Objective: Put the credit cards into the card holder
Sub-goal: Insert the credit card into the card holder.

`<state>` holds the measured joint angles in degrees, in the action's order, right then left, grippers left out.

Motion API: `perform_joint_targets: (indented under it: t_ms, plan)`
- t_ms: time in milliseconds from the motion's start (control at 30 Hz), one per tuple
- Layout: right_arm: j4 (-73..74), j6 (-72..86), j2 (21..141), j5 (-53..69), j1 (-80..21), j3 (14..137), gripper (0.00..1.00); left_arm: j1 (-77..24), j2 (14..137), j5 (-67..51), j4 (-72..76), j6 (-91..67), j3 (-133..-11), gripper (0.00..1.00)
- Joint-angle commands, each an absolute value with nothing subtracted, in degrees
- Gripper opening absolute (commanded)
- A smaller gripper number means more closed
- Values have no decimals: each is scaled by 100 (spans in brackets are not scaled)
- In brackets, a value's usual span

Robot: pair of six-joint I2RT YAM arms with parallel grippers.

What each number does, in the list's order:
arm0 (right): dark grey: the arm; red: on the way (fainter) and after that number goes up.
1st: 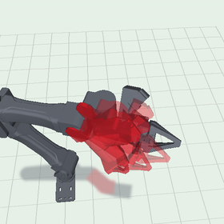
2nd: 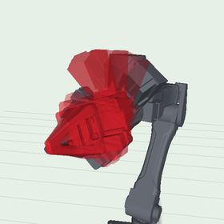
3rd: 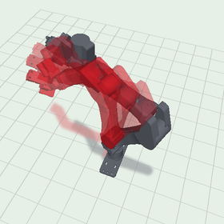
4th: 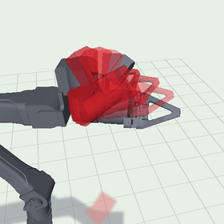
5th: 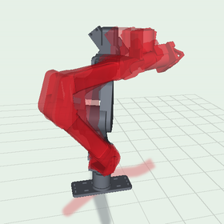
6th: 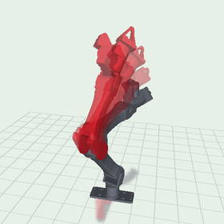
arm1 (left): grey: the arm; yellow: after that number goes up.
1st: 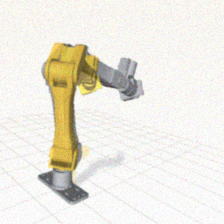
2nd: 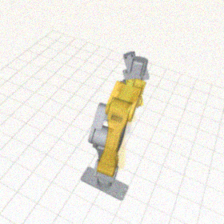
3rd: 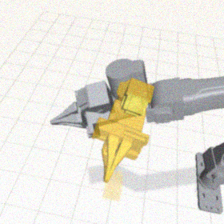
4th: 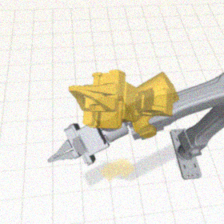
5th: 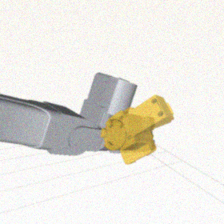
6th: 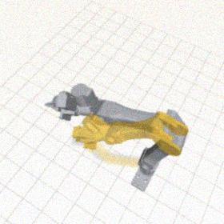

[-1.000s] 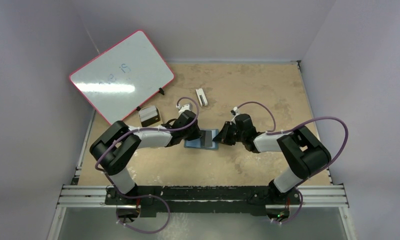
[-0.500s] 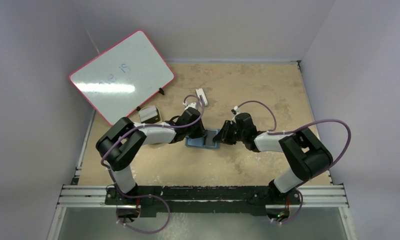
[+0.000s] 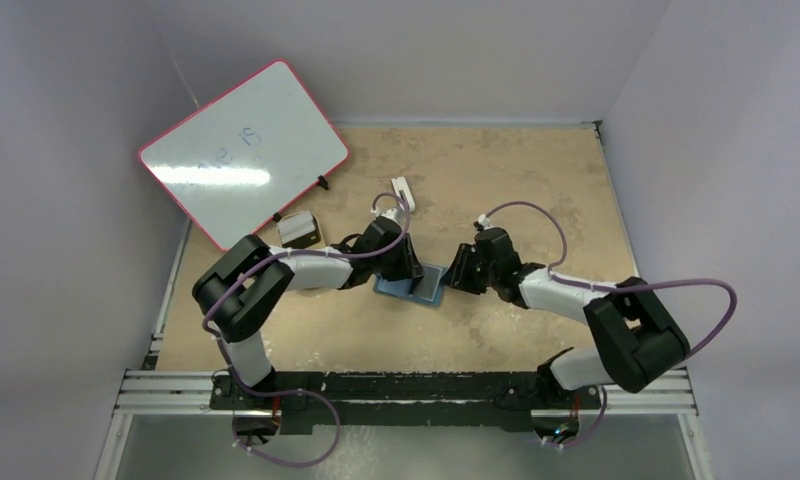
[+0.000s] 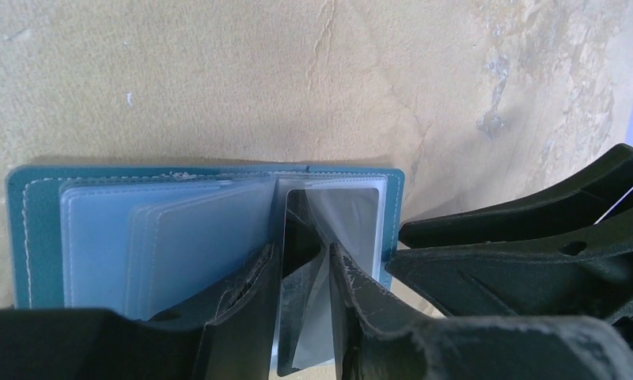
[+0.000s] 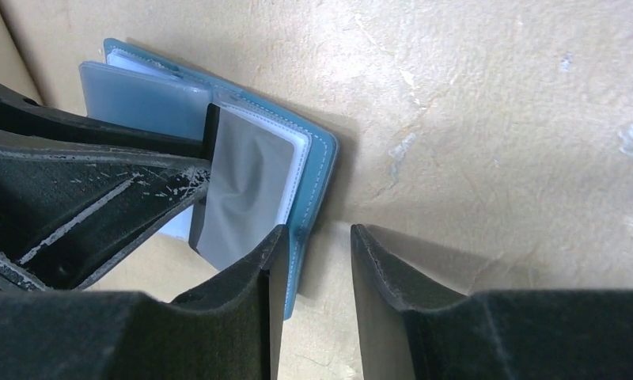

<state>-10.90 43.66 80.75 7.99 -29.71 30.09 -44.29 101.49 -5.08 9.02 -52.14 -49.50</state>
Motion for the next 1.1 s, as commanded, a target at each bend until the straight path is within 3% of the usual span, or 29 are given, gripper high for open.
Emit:
perform_joint_targets:
  t_ms: [0,100,233,400,600,1067]
  plan:
    - [-751,4223,7788,539,-2986,3076,34,-4481,10222,-731,1204,-5398,-4979,29]
    - [-887,4189,7828,578,-2983,3051,26,-4488,10184,-723,1214,-5454,-5042,14]
    - [-1017,4185,8002,564,-2984,3080,19,-4499,10061,-488,1070,-5571,-5063,9]
    - [-1142,4168,8233,556,-2981,3109,15,-4509,9954,-176,862,-5495,-5059,23]
    - [-1120,4114,8336,421,-2987,3186,13,-4535,10183,-438,1208,-5607,-5100,31]
    - [-808,3869,8571,81,-2839,3559,16,-4680,10274,-684,1740,-5973,-5182,32]
